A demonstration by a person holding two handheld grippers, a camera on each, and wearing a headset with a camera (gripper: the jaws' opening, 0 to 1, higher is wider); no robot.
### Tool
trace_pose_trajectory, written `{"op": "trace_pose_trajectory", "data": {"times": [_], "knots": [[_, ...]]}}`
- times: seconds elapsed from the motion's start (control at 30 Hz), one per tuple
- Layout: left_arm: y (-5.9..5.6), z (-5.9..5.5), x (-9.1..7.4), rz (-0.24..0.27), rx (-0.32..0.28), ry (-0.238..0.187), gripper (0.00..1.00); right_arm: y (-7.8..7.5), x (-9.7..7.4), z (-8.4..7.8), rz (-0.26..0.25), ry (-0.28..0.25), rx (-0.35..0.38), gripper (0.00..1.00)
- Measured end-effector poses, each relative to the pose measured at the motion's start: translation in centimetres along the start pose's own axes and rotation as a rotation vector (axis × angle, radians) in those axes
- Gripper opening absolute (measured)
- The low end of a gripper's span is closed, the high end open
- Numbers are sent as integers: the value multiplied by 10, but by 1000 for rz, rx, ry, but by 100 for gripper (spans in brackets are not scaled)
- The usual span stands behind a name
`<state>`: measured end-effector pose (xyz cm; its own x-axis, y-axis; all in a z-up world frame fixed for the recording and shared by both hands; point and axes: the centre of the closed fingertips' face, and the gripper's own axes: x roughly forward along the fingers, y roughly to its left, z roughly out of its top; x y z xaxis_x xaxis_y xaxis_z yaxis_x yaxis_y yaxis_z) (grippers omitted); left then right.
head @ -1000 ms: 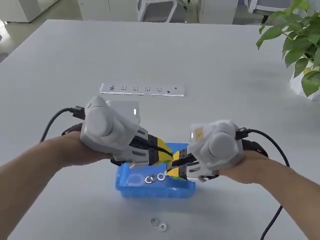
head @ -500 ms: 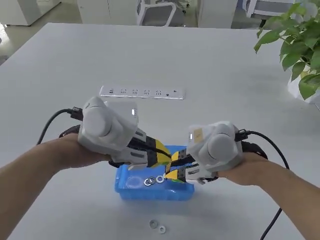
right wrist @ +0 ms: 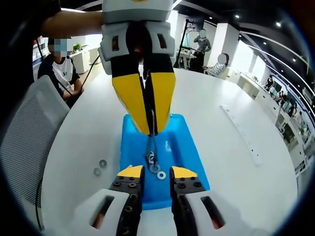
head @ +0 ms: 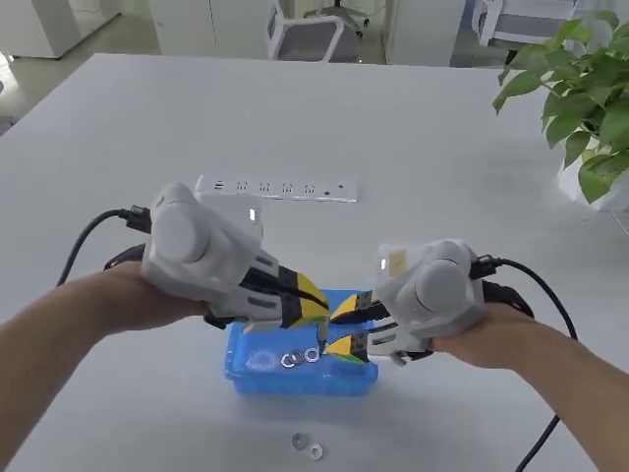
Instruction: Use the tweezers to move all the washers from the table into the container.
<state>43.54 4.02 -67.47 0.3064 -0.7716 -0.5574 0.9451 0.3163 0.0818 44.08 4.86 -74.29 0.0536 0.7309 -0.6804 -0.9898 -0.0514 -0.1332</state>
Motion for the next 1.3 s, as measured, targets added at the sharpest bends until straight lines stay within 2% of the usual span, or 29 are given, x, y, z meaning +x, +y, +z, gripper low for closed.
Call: {"op": "trace_pose_trajectory", "data": {"times": [0.83,1.3], "knots": [[-10,7,-30,51,-44,3,5,9,-34,-3,-86,-7,121,32],[-23,3,-50,76,-81,-7,5,21,-47,-9,-129,-11,191,42]]}}
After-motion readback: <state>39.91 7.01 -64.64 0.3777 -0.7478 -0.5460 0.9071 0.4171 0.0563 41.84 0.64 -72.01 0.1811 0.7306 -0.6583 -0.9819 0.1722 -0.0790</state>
